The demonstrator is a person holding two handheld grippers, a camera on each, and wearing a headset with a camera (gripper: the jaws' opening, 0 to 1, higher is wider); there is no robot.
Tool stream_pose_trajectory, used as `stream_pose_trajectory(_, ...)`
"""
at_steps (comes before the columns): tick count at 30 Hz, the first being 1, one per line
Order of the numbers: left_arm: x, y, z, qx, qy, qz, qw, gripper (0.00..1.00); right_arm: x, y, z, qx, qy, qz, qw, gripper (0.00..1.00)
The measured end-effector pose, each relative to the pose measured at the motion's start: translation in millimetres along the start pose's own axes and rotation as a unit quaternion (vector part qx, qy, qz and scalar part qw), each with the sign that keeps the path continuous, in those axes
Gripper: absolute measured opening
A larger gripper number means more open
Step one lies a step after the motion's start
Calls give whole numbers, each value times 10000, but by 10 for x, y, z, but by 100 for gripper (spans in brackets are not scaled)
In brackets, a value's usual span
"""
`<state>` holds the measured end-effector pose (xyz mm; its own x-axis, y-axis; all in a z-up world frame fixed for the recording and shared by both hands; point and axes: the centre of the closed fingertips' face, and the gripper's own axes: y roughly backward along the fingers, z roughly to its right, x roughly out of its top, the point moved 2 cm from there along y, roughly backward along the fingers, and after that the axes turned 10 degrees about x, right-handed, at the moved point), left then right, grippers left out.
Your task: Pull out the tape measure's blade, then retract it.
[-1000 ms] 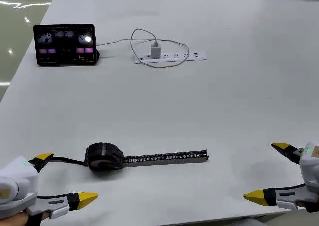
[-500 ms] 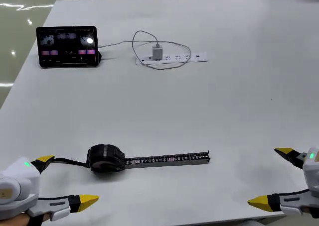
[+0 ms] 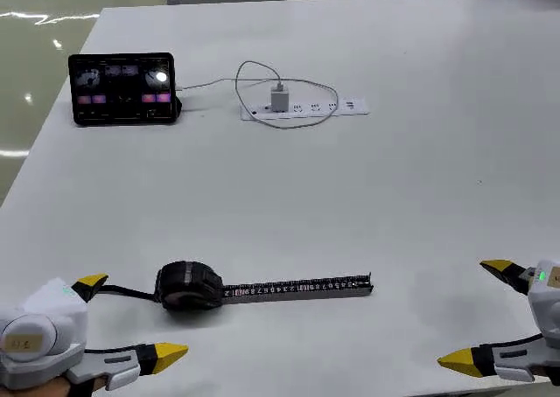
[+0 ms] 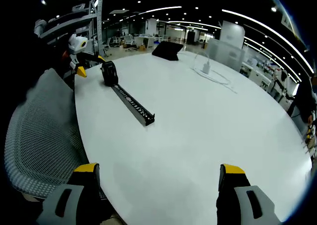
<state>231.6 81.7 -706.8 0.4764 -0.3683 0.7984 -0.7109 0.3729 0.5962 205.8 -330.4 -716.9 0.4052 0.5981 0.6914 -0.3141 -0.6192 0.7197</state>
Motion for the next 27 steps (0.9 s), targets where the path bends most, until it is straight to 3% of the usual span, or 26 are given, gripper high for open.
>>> stream_pose_trajectory(7, 187, -52, 168, -117, 170, 129, 9997, 99, 72, -21, 55, 103, 137, -116, 9998, 99)
stream_pose_trajectory(14, 284, -161, 173, 58, 518, 190, 9985, 99, 122, -79, 97, 237, 156, -192, 9994, 99)
stream_pose_trajectory(22, 276, -241, 237, 69, 698, 83, 9975, 99, 296, -119, 90, 440, 399, -346, 9976, 99)
stream_pose_trajectory(27, 274, -287, 246, 279, 749, -1, 9968, 99, 475, -148, 85, 557, 552, -402, 9961, 99)
